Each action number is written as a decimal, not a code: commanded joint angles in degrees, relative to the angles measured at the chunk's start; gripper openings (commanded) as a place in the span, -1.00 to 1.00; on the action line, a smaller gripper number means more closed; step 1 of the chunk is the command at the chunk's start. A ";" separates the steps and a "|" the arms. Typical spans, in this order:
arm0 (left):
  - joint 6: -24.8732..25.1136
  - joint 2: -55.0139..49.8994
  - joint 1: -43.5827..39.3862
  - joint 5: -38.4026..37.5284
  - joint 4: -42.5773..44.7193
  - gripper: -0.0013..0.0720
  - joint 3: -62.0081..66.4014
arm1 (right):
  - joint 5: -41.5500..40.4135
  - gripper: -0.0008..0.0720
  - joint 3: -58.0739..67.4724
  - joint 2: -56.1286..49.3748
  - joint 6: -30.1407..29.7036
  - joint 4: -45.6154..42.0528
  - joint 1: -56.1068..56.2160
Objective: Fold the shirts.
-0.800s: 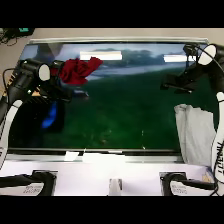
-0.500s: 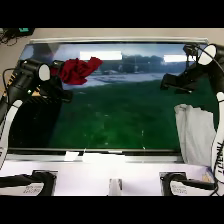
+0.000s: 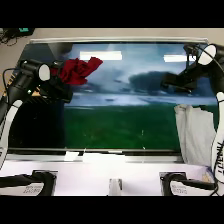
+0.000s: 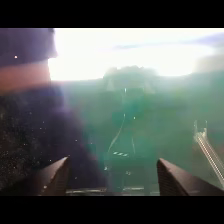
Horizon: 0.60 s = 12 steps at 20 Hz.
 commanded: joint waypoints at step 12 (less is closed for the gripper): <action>-4.94 -15.23 6.84 30.51 -1.62 0.81 11.52 | -17.18 0.86 0.07 0.04 2.54 1.64 0.04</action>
